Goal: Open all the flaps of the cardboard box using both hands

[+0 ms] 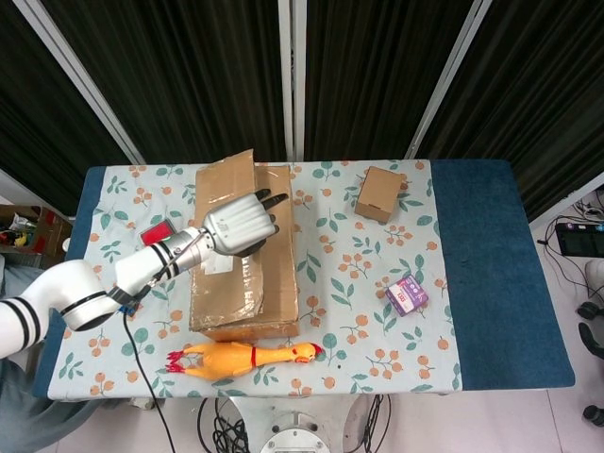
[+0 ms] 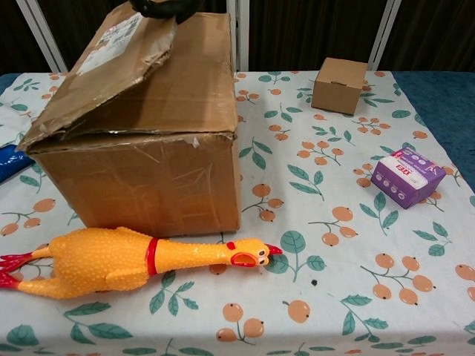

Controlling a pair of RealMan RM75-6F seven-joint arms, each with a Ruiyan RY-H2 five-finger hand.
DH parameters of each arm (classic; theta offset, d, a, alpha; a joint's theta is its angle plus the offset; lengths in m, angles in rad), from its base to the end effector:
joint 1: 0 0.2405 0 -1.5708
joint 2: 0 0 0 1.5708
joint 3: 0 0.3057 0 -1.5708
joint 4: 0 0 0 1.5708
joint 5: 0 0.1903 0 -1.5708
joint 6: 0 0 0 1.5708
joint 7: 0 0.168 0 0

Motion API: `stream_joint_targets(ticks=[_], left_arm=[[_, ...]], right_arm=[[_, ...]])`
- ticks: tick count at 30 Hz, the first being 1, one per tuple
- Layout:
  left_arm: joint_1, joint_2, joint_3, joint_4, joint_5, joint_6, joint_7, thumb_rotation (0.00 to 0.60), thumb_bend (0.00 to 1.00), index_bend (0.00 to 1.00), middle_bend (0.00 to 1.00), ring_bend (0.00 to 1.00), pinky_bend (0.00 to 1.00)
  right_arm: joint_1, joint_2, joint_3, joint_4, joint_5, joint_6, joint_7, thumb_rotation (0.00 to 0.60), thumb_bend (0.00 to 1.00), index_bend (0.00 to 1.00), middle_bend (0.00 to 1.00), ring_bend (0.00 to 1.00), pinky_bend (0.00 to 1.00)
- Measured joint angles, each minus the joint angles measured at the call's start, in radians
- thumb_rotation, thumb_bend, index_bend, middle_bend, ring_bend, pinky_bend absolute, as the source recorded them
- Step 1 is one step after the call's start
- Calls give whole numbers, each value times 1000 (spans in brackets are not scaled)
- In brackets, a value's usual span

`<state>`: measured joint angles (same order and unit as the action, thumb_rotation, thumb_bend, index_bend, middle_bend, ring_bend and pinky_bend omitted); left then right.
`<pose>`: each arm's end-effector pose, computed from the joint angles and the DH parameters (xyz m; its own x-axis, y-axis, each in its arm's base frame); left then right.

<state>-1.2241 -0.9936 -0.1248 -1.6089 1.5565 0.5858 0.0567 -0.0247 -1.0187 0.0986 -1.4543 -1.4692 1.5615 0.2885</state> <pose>-0.0171 0.4395 0.1364 0.8400 -0.0963 0.5340 0.2535 -0.8004 -0.5432 -0.3879 -0.1754 0.2756 0.3707 0.1078 0.9225 -0.9269 0.1054 0.3601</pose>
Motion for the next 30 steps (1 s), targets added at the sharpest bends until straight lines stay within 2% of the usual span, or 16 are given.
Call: stream_joint_targets(ticks=[10,18,24,30], left_arm=[[78,205,-15,-164,-90,18,-5,465,560,550,477,87,193],[180,347,-26,-239,-144,72,-79,455,561,549,467,87,193],[271,402,-34,-253,-138,171,-186,443,561,548,442,87,193],[388,414,-31,-225,-127,292,-377,398,545,504,403,88,198]], right_arm=[[10,3,-5,-32,-25,1,-39,600,233,0,0,0,0],[16,12,-12,-73,-36,-3,-81,600,233,0,0,0,0],[24,17,-14,-97,-47,-7,-107,600,234,0,0,0,0],[27,17,-18,-106,-49,-11,-120,600,233,0,0,0,0]])
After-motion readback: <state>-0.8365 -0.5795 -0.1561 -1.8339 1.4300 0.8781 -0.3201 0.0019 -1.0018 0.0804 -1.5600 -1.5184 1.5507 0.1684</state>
